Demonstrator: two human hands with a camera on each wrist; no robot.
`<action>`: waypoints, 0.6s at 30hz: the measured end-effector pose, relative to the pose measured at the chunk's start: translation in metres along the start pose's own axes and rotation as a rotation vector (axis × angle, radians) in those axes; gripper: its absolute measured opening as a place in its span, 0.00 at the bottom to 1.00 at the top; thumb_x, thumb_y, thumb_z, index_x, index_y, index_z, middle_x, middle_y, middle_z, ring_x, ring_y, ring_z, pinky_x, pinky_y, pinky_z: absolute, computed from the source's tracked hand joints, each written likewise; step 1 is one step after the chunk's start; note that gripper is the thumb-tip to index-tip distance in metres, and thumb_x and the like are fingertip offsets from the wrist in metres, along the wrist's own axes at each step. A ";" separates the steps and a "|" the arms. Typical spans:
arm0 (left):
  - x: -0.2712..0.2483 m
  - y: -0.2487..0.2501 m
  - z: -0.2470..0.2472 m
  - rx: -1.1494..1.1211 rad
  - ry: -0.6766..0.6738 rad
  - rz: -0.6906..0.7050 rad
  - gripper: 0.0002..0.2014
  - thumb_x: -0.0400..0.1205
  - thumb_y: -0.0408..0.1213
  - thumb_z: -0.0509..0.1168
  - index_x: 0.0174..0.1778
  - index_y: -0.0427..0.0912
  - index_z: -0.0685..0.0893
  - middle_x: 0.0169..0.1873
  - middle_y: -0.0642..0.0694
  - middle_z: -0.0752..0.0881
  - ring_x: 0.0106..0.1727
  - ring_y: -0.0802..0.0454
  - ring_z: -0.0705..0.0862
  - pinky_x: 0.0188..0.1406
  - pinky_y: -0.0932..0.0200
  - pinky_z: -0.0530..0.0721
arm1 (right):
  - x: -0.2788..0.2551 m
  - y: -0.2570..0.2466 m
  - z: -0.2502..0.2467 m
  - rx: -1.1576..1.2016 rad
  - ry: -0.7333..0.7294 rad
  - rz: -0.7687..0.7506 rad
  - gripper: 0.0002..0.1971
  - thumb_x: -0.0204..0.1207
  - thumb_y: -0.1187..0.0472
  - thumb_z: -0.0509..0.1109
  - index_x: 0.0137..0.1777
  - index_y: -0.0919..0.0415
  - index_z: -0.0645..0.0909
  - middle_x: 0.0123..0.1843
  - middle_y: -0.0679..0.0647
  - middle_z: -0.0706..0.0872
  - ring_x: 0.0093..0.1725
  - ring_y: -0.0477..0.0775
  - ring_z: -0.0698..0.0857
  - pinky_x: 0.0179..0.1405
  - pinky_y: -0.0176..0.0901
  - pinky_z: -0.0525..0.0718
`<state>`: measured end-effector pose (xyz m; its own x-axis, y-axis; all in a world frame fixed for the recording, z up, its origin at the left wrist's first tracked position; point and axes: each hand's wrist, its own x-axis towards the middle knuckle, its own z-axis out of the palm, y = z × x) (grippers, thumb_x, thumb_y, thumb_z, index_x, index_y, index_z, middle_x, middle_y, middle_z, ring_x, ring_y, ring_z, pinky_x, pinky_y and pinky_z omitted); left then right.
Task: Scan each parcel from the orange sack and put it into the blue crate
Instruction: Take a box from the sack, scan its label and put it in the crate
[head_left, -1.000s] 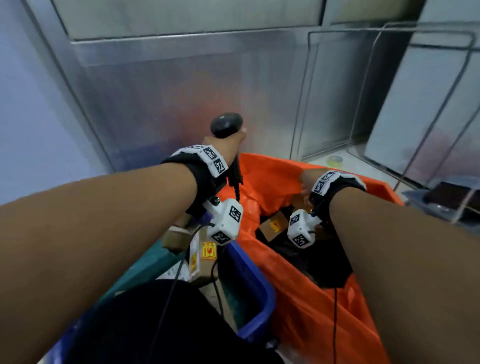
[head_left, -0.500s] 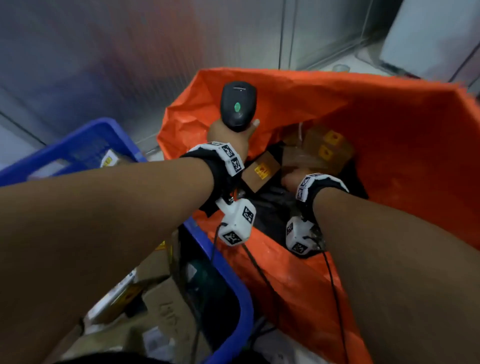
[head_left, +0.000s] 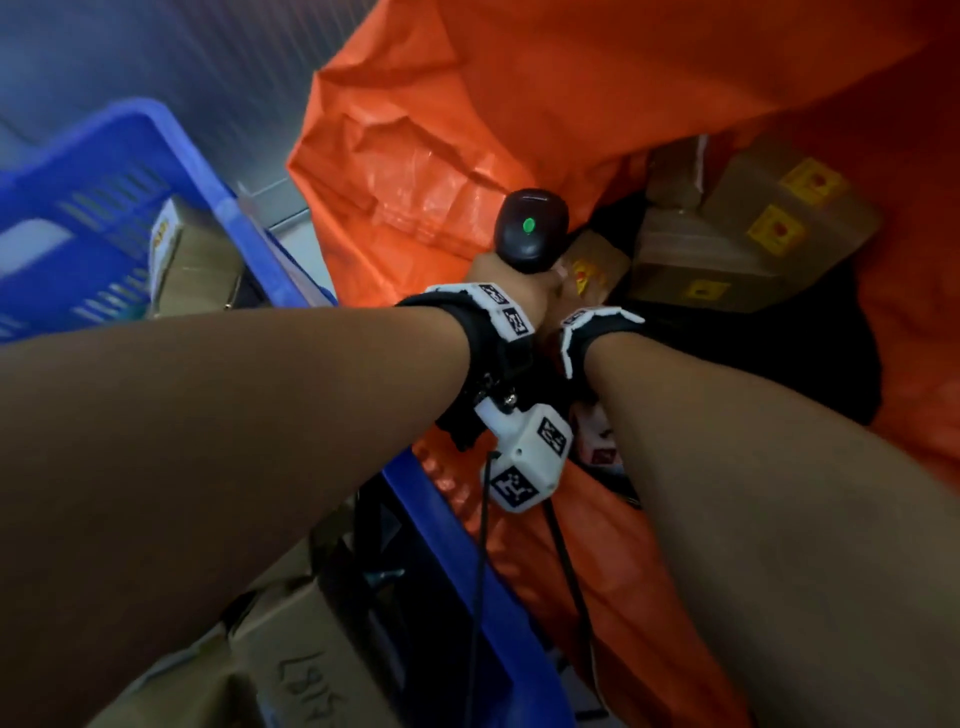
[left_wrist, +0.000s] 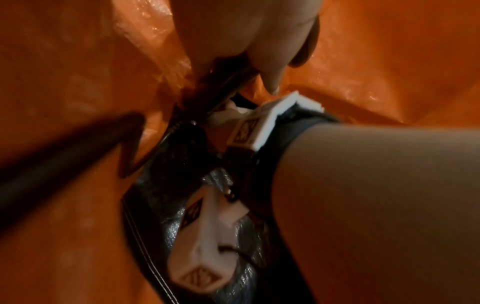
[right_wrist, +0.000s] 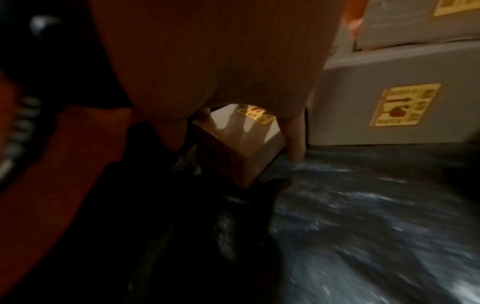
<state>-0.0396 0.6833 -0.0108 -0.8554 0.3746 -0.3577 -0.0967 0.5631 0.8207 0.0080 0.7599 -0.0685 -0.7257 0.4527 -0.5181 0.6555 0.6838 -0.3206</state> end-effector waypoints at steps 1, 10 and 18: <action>-0.001 -0.001 0.000 0.030 -0.025 0.011 0.20 0.80 0.44 0.77 0.30 0.48 0.74 0.33 0.47 0.82 0.41 0.47 0.81 0.43 0.54 0.80 | 0.001 0.007 0.010 -0.026 0.030 -0.003 0.33 0.83 0.55 0.68 0.86 0.56 0.61 0.88 0.64 0.52 0.86 0.70 0.54 0.83 0.59 0.60; -0.030 -0.003 0.009 0.060 -0.050 -0.008 0.20 0.79 0.44 0.77 0.28 0.48 0.74 0.32 0.48 0.83 0.46 0.47 0.84 0.55 0.49 0.86 | -0.060 0.054 0.051 -0.114 0.198 0.036 0.21 0.77 0.46 0.67 0.70 0.42 0.76 0.75 0.57 0.63 0.79 0.65 0.58 0.62 0.74 0.72; -0.076 0.099 -0.056 -0.034 0.051 0.043 0.17 0.74 0.45 0.78 0.27 0.43 0.78 0.31 0.44 0.82 0.34 0.43 0.75 0.38 0.51 0.79 | -0.109 -0.011 -0.095 0.113 0.411 -0.098 0.20 0.77 0.50 0.64 0.70 0.42 0.75 0.68 0.59 0.71 0.71 0.65 0.68 0.64 0.66 0.77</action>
<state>-0.0122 0.6690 0.1224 -0.8837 0.3594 -0.2998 -0.0763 0.5214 0.8499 0.0597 0.7573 0.0668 -0.7936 0.5945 -0.1298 0.5816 0.6782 -0.4492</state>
